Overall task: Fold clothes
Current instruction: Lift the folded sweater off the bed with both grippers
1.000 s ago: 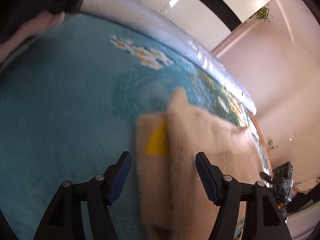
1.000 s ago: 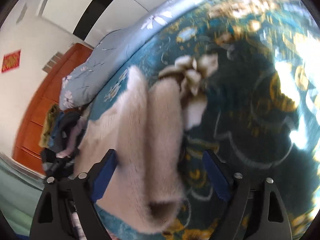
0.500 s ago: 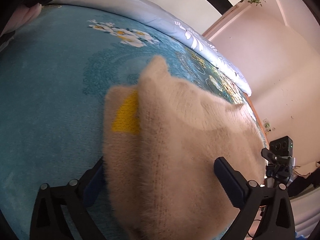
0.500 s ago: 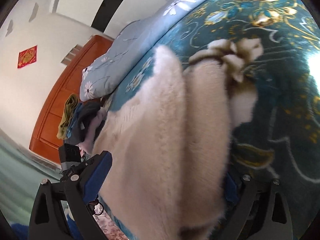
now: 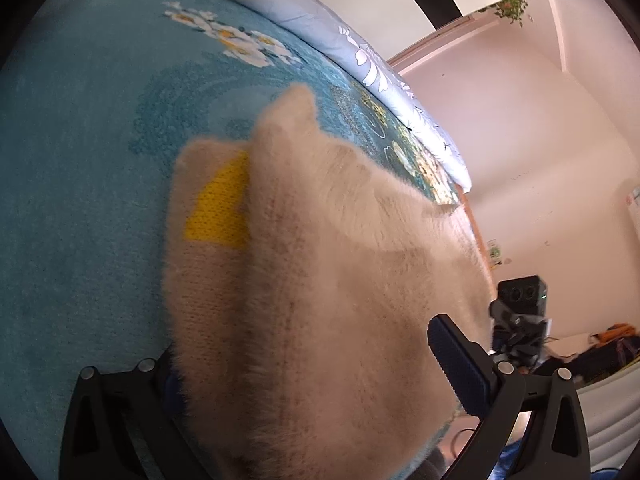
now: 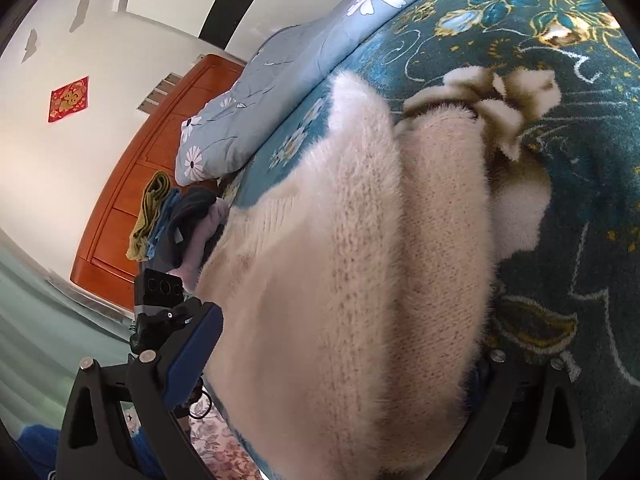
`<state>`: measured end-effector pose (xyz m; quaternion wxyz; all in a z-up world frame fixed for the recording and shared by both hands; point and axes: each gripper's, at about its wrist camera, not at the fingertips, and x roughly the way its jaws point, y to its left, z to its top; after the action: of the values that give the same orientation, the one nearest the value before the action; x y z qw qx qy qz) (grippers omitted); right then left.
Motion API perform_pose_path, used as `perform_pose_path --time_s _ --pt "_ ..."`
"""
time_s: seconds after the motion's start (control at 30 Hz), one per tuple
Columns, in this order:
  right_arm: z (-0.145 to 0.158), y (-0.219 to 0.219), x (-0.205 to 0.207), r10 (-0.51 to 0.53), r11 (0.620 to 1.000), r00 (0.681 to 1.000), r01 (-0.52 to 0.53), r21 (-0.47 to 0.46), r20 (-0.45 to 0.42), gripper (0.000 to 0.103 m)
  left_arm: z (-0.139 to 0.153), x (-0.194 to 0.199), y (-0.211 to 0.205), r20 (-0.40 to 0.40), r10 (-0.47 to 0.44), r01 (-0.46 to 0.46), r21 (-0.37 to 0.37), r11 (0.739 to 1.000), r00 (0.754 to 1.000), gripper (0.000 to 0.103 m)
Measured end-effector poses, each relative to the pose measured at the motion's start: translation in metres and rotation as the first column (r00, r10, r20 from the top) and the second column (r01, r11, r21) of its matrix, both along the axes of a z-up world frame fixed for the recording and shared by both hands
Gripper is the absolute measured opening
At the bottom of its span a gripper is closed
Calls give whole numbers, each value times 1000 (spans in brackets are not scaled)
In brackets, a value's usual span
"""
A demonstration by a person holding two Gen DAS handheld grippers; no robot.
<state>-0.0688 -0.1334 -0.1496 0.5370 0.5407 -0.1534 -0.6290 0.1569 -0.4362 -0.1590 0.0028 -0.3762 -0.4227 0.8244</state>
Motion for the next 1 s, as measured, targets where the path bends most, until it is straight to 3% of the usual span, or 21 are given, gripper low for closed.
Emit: perform_pose_path --time_s 0.17,0.3,0.37,0.43,0.53,0.73,1.0 --pt "1 -2 2 -12 1000 1000 12 15 -2 101 4 1 8 7 23 -23 -62 998 1000 101" --pt "1 -1 1 -49 998 999 49 40 11 98 5 7 4 17 59 -57 -80 995 998 85" --pt "1 1 -2 -73 996 997 72 57 23 88 3 9 -1 26 71 -69 -69 995 997 75" --pt "-3 5 -6 -110 991 993 106 75 50 69 1 15 -8 23 80 -79 -36 996 997 67" --pt "-8 12 -9 -151 987 982 144 70 110 59 2 16 -8 23 88 -87 -39 995 996 59" --pt "12 10 -2 -160 985 985 154 78 67 49 19 21 0 -6 73 -73 -110 991 997 45" --pt "47 3 18 -147 988 989 146 55 17 46 49 36 -4 -52 52 -58 -133 989 997 42"
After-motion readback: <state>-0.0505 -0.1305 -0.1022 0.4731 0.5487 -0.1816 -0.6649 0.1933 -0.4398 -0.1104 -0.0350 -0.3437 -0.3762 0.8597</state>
